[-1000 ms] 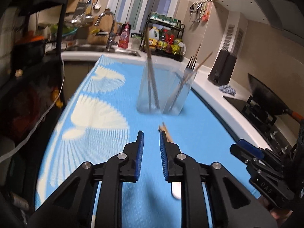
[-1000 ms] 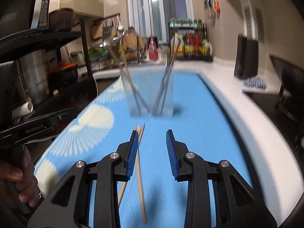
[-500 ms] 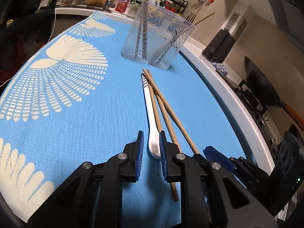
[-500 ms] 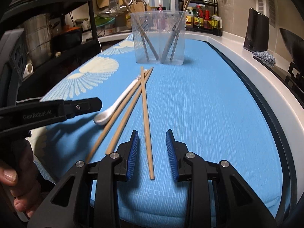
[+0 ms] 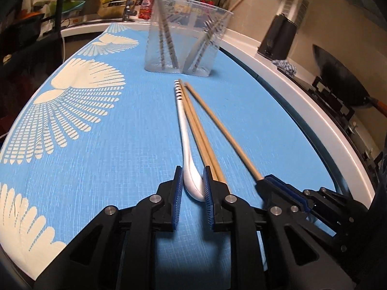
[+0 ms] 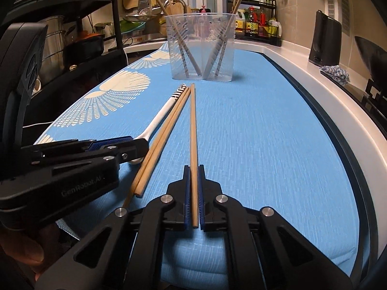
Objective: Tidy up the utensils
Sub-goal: 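Close the left tool on the white spoon while the right tool grasps a wooden chopstick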
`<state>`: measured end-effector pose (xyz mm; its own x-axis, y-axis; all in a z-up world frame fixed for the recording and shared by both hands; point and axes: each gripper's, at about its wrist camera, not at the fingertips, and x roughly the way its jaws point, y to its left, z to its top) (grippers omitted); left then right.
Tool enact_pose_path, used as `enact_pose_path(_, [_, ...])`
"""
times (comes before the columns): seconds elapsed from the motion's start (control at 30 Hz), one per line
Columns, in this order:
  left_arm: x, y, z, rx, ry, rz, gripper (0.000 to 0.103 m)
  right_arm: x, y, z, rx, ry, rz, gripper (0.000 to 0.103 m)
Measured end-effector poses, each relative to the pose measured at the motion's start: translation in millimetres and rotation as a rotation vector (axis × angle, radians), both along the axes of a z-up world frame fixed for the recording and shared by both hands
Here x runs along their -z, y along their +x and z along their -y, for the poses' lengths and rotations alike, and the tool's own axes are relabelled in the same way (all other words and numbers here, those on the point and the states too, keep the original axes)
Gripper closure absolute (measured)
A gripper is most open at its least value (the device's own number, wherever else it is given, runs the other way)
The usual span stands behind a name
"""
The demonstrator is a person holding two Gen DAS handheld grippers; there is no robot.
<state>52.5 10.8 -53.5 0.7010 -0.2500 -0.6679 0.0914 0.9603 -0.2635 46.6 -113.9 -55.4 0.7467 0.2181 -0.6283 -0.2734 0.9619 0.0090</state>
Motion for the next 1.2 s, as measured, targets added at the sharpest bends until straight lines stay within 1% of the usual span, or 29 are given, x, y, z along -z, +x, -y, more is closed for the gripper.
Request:
enact_pose_path(0.07, [0, -2, -7, -0.034, 0.014, 0.011, 0.094, -1, 0, 5, 0.024, 0.004, 0.006, 0.097])
enact_pose_path(0.13, [-1, -6, -13, -0.043, 0.020, 0.028, 0.094, 0, 2, 11, 0.047, 0.010, 0.004, 0.097])
enact_pose_path(0.23, [-1, -14, -21, -0.069, 0.071, 0.056, 0.094, 2, 4, 16, 0.074, 0.012, -0.003, 0.097])
enact_pose_path(0.33, [0, -26, -30, -0.098, 0.132, 0.102, 0.094, 3, 6, 20, 0.102, 0.016, -0.001, 0.097])
enact_pose_path(0.37, [0, -28, -32, -0.107, 0.142, 0.109, 0.094, 3, 6, 21, 0.110, 0.017, 0.002, 0.097])
enact_pose_path(0.47, [0, -33, -38, -0.141, 0.210, 0.155, 0.094, 4, 7, 24, 0.130, 0.021, 0.011, 0.096])
enact_pose_path(0.5, [0, -33, -40, -0.149, 0.219, 0.165, 0.094, 4, 7, 25, 0.137, 0.019, 0.014, 0.096])
enact_pose_path(0.57, [2, -31, -46, -0.163, 0.217, 0.164, 0.093, 4, 8, 23, 0.140, 0.008, 0.019, 0.095])
enact_pose_path(0.63, [3, -32, -48, -0.155, 0.218, 0.180, 0.093, 5, 8, 22, 0.139, -0.006, 0.024, 0.095])
enact_pose_path(0.77, [5, -34, -47, -0.142, 0.203, 0.194, 0.093, 5, 7, 25, 0.140, -0.005, 0.029, 0.094])
enact_pose_path(1.07, [6, -38, -47, -0.141, 0.203, 0.214, 0.093, 7, 0, 29, 0.148, 0.003, 0.058, 0.094])
enact_pose_path(1.2, [7, -41, -47, -0.147, 0.209, 0.221, 0.088, 8, -1, 32, 0.148, 0.004, 0.066, 0.093])
